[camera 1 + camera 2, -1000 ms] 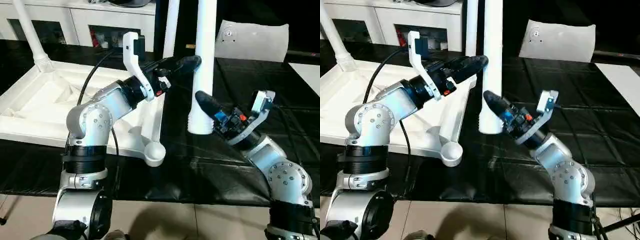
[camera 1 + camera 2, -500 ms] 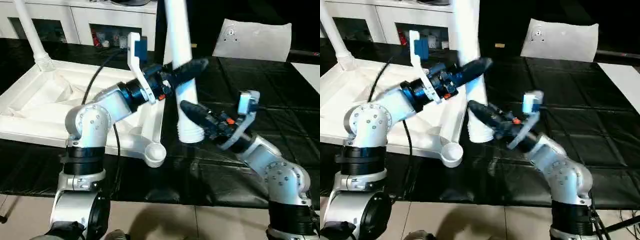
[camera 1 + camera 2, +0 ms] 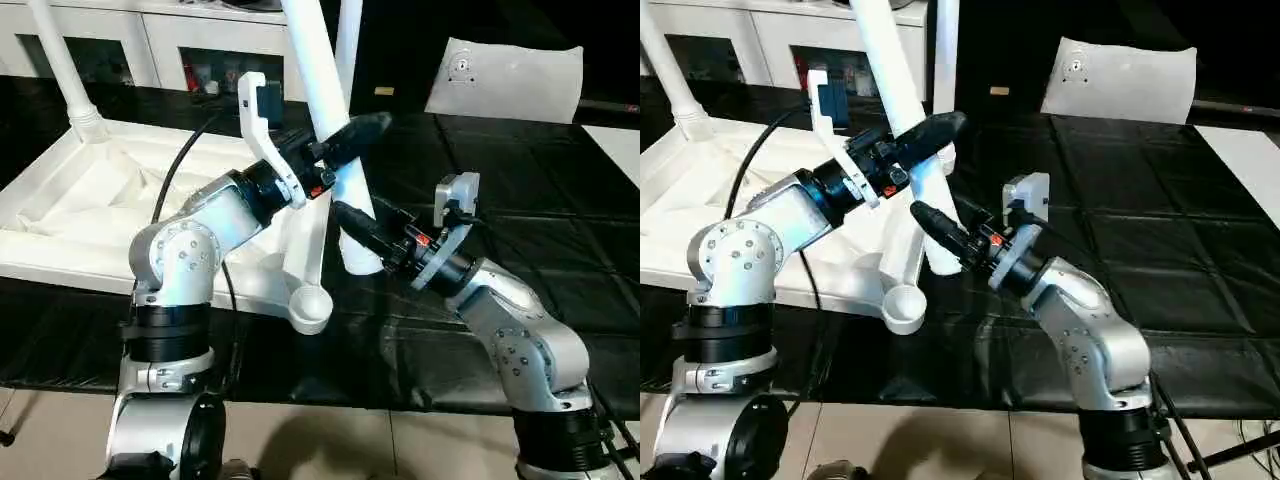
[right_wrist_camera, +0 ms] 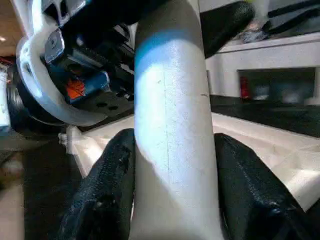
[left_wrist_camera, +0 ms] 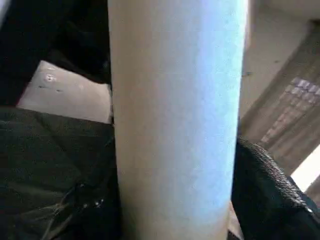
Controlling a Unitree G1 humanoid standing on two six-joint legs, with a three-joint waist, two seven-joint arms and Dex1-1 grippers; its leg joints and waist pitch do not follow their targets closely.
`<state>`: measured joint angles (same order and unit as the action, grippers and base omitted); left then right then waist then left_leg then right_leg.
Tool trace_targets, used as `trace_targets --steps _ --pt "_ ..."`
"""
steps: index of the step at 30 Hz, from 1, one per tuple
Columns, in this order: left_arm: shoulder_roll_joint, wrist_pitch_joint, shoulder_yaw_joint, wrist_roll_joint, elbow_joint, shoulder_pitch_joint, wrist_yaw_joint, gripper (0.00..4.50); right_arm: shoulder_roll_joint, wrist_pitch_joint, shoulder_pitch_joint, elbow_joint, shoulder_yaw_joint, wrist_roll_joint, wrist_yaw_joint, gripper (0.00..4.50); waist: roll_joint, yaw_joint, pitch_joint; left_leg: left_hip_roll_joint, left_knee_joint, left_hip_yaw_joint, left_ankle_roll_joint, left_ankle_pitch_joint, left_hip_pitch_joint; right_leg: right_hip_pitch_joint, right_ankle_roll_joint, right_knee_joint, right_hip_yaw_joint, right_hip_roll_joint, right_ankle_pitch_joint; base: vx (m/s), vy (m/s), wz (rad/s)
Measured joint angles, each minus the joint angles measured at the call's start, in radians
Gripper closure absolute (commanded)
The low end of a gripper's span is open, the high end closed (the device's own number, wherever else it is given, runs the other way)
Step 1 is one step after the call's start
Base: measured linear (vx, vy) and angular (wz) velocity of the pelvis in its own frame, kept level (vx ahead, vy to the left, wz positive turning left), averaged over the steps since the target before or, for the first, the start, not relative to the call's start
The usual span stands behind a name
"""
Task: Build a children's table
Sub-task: Pick table leg
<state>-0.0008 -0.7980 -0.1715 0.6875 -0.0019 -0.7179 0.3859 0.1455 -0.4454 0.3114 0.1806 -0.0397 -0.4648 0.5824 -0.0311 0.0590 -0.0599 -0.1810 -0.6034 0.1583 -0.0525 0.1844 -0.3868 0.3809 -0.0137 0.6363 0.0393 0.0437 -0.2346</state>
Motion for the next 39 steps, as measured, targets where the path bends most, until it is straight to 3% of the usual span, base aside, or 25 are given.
trace_targets --steps 7,18,30,33,39 --pt "-0.064 0.05 0.024 -0.103 -0.036 0.004 -0.186 2.36 -0.019 0.141 -0.006 -0.04 -0.057 0.149 -0.081 2.59 0.0 -0.004 0.0 0.0 0.0 0.0 0.0 0.0 0.0 0.0 0.002 0.0 0.0 0.0 0.002 0.0 0.0 0.0" --pt "-0.109 0.073 0.026 -0.113 -0.071 0.023 -0.252 2.59 -0.027 0.254 -0.008 -0.082 -0.08 0.223 -0.106 2.59 -0.001 -0.005 0.0 0.0 0.0 0.0 0.0 0.0 0.0 0.0 0.002 -0.001 0.0 0.0 0.004 0.0 0.0 0.0" --pt "-0.094 0.08 0.02 -0.111 -0.059 0.041 -0.24 2.6 -0.035 0.281 -0.006 -0.12 -0.099 0.241 -0.115 2.59 -0.001 -0.007 -0.001 0.0 0.0 0.0 0.0 0.0 0.0 0.0 0.002 0.0 0.0 0.0 0.004 0.0 0.0 0.0" --pt "-0.08 0.086 0.018 -0.112 -0.039 0.041 -0.232 2.6 -0.043 0.261 -0.003 -0.126 -0.098 0.236 -0.118 1.89 -0.001 -0.007 0.0 0.0 -0.001 0.0 0.0 -0.001 0.0 0.0 0.002 0.0 0.0 0.0 0.004 0.0 0.0 0.0" --pt "0.009 0.123 0.031 -0.137 0.051 0.033 -0.149 2.61 -0.054 0.194 0.008 -0.147 -0.082 0.178 -0.113 1.42 -0.002 -0.008 -0.001 0.0 0.0 0.0 0.001 -0.001 0.0 0.0 0.003 0.0 0.0 0.0 0.005 0.0 0.0 0.0"
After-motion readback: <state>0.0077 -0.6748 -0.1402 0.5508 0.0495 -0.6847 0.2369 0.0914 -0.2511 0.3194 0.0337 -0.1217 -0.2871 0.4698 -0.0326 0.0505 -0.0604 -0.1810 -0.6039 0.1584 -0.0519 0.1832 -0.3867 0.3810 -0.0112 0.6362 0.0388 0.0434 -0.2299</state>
